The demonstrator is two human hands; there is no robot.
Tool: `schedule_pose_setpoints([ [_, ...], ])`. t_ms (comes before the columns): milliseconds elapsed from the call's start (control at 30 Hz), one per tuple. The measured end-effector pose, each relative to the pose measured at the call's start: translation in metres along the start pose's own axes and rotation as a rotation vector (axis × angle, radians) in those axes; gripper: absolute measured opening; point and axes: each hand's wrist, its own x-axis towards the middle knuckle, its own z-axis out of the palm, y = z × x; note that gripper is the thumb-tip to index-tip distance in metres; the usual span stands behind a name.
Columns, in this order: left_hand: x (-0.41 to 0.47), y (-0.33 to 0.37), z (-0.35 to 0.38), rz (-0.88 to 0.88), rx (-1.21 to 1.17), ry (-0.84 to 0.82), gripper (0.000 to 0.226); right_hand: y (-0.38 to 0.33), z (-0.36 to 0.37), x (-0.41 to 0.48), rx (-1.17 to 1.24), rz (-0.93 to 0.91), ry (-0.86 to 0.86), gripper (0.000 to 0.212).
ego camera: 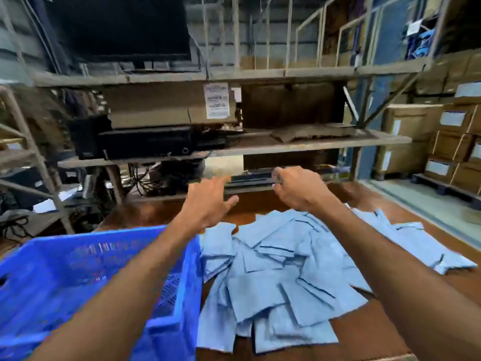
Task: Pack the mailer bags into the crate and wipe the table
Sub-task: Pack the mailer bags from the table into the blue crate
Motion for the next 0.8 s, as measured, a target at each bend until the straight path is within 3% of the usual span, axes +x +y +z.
schedule_pose_setpoints([
  [233,-0.093,0.067,0.146,-0.069,-0.09,-0.421,0.063,0.045,0.139,-0.083,0.051,0.001,-0.412,0.037],
  [333,-0.12,0.074,0.18,-0.07,-0.202,-0.519,0.078,0.048,0.178,-0.109,0.125,0.045,-0.449,0.046],
  [467,-0.145,0.078,0.199,0.009,-0.276,-0.615,0.102,0.043,0.211,-0.151,0.178,0.08,-0.676,0.072],
  [533,-0.149,0.077,0.205,0.037,-0.254,-0.625,0.097,0.046,0.219,-0.168,0.2,0.024,-0.673,0.074],
  [667,-0.155,0.08,0.207,0.057,-0.192,-0.603,0.063,0.07,0.228,-0.18,0.284,-0.04,-0.588,0.06],
  [800,-0.166,0.09,0.2,-0.011,-0.186,-0.533,0.055,0.105,0.225,-0.189,0.093,-0.087,-0.395,0.058],
])
